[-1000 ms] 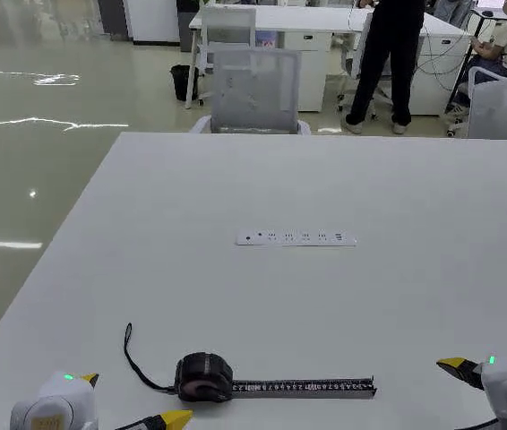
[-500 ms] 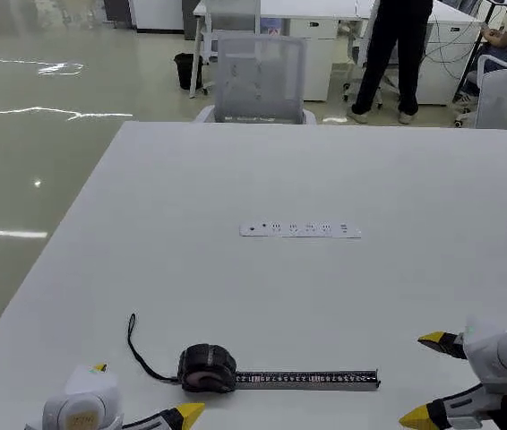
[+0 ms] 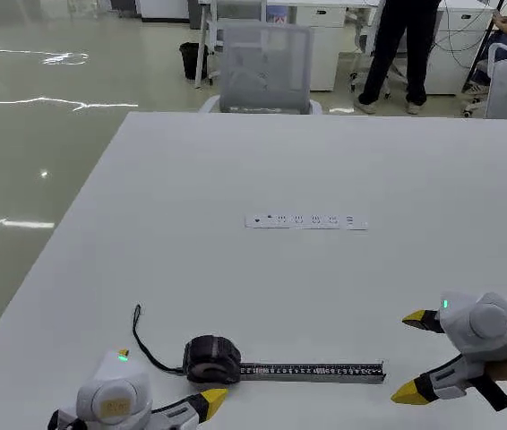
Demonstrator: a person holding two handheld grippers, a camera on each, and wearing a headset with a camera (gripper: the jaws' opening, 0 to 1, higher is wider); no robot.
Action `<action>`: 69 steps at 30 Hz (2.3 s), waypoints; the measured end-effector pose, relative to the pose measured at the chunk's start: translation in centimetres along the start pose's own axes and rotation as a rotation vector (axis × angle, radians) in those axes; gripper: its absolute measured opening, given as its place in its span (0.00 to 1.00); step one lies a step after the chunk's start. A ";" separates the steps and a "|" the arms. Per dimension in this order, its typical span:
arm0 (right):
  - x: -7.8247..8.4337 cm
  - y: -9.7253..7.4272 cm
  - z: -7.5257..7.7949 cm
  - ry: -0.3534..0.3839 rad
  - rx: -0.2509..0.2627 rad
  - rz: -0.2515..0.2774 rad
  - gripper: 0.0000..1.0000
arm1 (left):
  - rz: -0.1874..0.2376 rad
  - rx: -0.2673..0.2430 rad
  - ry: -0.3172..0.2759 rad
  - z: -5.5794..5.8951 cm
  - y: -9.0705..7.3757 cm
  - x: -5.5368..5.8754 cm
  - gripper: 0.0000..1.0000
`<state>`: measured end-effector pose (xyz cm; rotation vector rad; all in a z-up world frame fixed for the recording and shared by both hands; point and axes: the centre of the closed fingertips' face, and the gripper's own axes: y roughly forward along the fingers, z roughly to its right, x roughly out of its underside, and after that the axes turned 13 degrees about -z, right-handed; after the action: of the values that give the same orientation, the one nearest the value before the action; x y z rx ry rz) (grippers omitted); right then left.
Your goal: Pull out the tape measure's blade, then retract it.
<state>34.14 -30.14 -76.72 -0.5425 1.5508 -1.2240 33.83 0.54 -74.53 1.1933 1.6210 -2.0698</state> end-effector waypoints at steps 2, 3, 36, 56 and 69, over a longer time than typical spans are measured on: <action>0.0 0.3 -0.1 -0.025 -0.005 -0.018 0.79 | 0.006 -0.008 -0.011 0.0 0.0 -0.2 0.99; 0.1 0.4 -0.1 -0.032 -0.007 -0.025 0.79 | 0.009 -0.011 -0.015 0.0 0.1 -0.2 0.99; 2.0 5.6 -0.5 -0.198 -0.129 -0.219 0.33 | -0.002 -0.056 -0.052 0.5 3.1 -0.5 0.99; 2.4 6.3 -0.4 -0.193 -0.121 -0.244 0.16 | 0.009 -0.059 -0.061 1.0 4.0 -0.9 0.99; 2.5 6.5 -0.2 -0.147 -0.134 -0.268 0.14 | 0.009 -0.114 -0.138 0.0 5.1 -1.3 0.97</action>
<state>34.59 -29.67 -83.64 -0.9318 1.4748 -1.2529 37.89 -1.62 -77.04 0.9963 1.6418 -1.9784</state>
